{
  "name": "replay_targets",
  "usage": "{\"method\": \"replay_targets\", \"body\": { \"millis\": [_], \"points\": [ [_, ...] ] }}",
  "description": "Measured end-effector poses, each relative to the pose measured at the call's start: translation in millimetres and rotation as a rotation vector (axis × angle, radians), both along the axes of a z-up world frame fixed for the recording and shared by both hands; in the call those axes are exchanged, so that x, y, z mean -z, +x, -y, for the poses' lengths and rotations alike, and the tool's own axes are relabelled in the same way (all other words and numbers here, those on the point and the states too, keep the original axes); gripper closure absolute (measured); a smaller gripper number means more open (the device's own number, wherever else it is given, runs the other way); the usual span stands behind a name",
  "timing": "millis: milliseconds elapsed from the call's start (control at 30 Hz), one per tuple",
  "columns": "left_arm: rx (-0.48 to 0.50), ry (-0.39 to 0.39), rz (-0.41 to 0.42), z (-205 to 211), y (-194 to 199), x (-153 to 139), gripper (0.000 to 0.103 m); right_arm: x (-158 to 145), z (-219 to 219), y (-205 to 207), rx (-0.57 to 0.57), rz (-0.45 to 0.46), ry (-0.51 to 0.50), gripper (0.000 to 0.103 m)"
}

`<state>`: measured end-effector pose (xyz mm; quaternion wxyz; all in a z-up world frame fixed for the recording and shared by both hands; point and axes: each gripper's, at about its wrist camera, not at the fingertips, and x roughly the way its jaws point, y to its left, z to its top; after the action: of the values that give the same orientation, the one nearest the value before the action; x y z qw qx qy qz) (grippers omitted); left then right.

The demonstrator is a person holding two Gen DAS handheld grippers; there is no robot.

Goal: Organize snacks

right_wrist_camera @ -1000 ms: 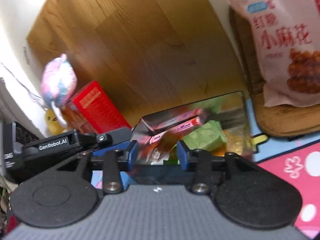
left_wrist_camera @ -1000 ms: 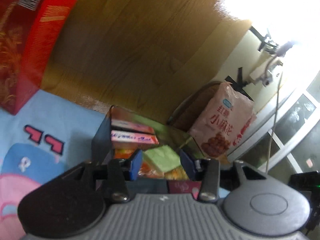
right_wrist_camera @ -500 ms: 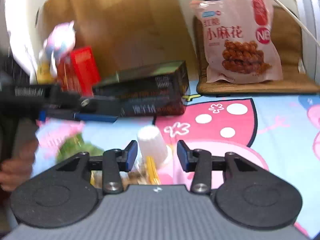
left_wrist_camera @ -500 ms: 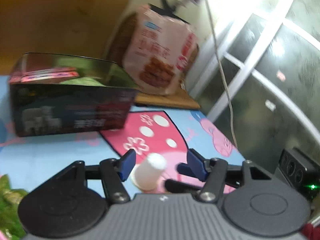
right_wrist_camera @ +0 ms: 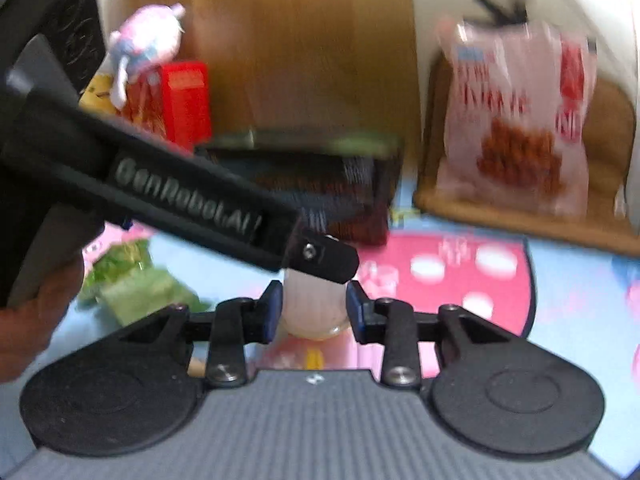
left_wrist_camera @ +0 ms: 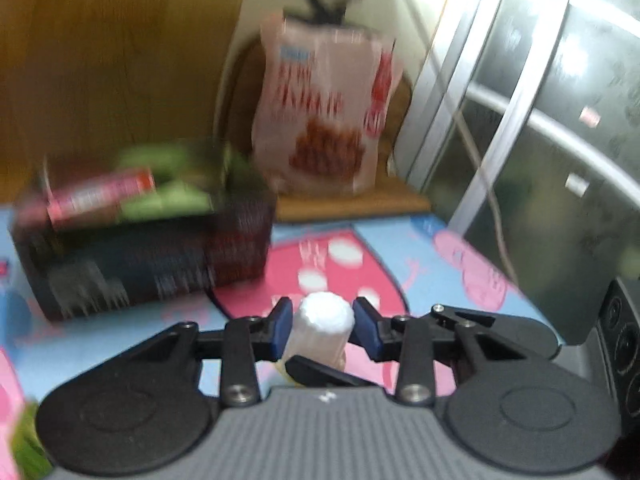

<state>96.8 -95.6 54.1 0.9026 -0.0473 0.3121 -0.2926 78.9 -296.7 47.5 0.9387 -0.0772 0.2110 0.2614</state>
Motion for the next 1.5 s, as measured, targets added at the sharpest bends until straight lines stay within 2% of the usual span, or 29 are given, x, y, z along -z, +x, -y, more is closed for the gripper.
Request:
{"method": "replay_targets", "body": {
  "millis": [133,233,367,433,467,533,700,767,833,967,1100,1267,1400,1500],
  "points": [
    [-0.073,-0.049,0.079,-23.2,19.0,-29.7,0.068,-31.2,-24.0,24.5,-0.038,0.101,-0.019,0.065],
    [-0.144,-0.123,0.056,-45.5,52.5,-40.8,0.068,-47.1,-51.4,58.5,-0.067,0.139,-0.059,0.065],
    [-0.241,-0.150,0.019,-71.2,86.8,-37.0,0.068,-48.3,-81.4,102.1,-0.098,0.092,-0.083,0.064],
    [-0.305,-0.154,-0.003,-87.6,89.9,-30.8,0.066,-48.4,-87.4,113.1,-0.128,0.037,-0.083,0.056],
    [-0.325,-0.162,-0.012,-95.0,89.1,-28.9,0.065,-49.5,-85.5,113.1,-0.113,0.040,-0.076,0.055],
    [-0.346,-0.181,-0.021,-111.5,82.0,-22.9,0.064,-53.0,-73.7,102.1,-0.103,0.058,-0.038,0.055],
    [-0.338,-0.251,-0.022,-138.2,46.2,-10.5,0.064,-53.5,-23.5,64.6,-0.059,0.022,0.094,0.055],
    [-0.324,-0.267,-0.018,-143.3,29.9,-4.0,0.059,-46.3,-3.5,44.3,-0.026,-0.007,0.141,0.055],
    [-0.328,-0.252,0.000,-144.1,7.0,7.0,0.052,-33.5,17.5,24.3,0.011,-0.042,0.196,0.055],
    [-0.321,-0.235,-0.011,-145.1,-23.7,26.1,0.052,-1.6,38.3,-3.9,0.076,-0.142,0.286,0.055],
    [-0.329,-0.203,0.006,-153.3,-52.0,38.1,0.052,9.8,38.7,-26.4,0.096,-0.197,0.349,0.055],
    [-0.361,-0.186,-0.005,-169.2,-66.4,50.0,0.052,8.1,29.7,-51.5,0.070,-0.163,0.307,0.055],
    [-0.378,-0.236,-0.023,-180.9,-70.8,58.0,0.052,8.0,11.3,-70.4,0.021,-0.130,0.209,0.031],
    [-0.374,-0.234,-0.038,-180.4,-70.2,64.9,0.052,12.4,-5.5,-84.2,-0.007,-0.098,0.093,0.021]
  ]
}}
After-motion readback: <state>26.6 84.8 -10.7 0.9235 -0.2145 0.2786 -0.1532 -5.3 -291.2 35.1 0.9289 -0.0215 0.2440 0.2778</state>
